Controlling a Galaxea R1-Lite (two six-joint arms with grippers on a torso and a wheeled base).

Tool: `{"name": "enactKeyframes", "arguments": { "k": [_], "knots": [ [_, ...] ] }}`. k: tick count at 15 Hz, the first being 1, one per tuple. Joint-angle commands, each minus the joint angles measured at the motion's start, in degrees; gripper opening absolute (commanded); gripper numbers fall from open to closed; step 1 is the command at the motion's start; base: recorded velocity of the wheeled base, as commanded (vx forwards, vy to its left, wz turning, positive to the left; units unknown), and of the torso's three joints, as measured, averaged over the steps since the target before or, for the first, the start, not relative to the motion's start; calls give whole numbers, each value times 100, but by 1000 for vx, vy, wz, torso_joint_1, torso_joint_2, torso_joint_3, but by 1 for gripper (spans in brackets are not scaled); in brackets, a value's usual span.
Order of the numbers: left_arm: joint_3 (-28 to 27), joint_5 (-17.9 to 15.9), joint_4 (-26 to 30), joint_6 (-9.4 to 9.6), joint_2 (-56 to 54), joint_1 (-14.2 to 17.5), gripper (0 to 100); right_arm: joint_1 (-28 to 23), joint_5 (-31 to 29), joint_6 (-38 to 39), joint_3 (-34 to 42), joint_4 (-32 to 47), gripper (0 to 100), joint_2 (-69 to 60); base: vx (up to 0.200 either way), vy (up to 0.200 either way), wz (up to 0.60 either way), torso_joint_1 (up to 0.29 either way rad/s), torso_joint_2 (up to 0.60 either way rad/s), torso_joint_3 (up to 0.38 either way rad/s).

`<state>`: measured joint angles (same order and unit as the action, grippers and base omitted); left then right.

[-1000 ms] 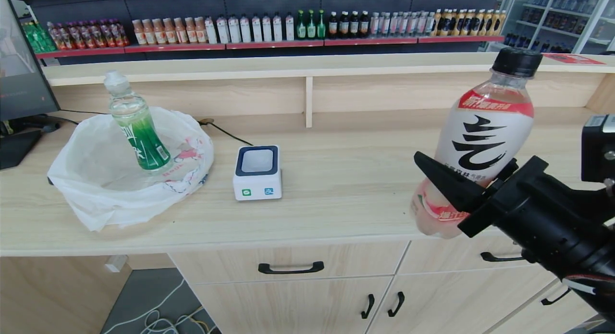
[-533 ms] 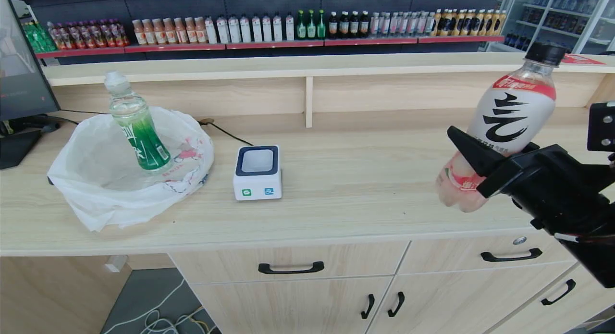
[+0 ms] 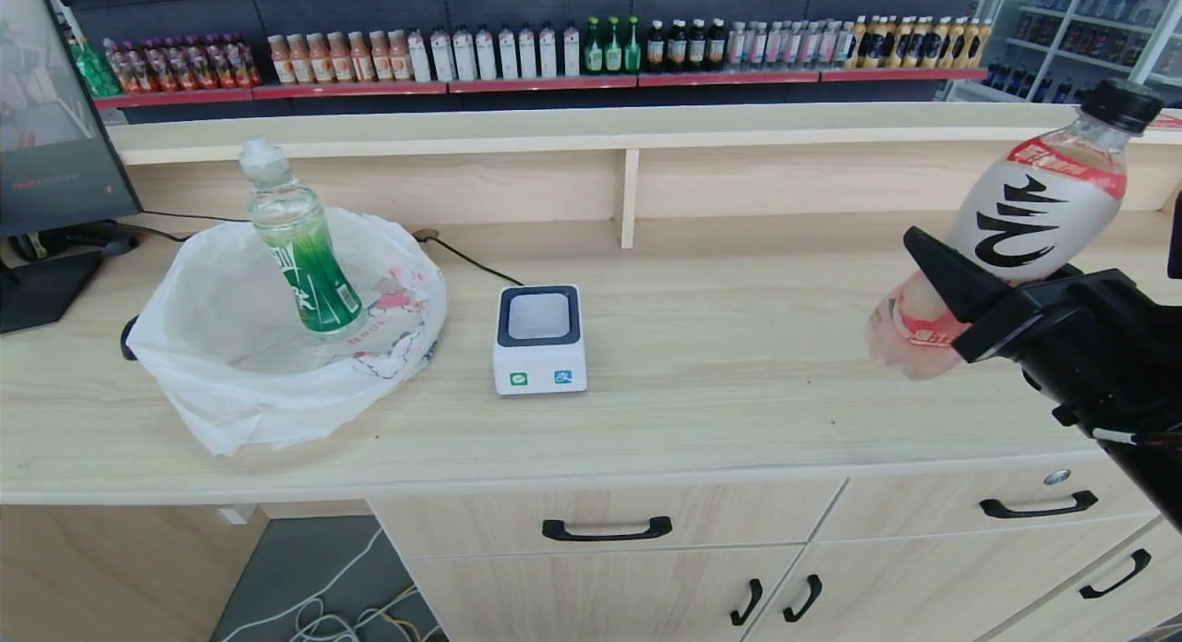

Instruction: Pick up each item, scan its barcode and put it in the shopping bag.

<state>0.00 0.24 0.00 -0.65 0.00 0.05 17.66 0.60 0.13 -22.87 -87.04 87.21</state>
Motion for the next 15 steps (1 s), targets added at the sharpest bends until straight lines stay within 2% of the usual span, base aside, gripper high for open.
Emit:
{"name": "enactKeyframes", "arguments": {
  "k": [1,4,7,10,15],
  "knots": [
    [0,2,0,-6,0,4,100,-70,19,13,37,-6,0,-99,0,200,0,2,2,-2],
    [0,2,0,-14,0,4,100,-79,248,4,134,-15,0,-134,0,200,0,-4,1,1],
    [0,2,0,-23,0,4,100,-88,248,4,142,3,0,-284,0,200,0,1,-1,5],
    [0,2,0,-41,0,4,100,194,248,4,257,29,0,-336,0,200,0,1,-1,1],
    [0,2,0,-32,0,4,100,167,248,4,265,29,0,-319,0,200,0,3,0,2]
  ]
}}
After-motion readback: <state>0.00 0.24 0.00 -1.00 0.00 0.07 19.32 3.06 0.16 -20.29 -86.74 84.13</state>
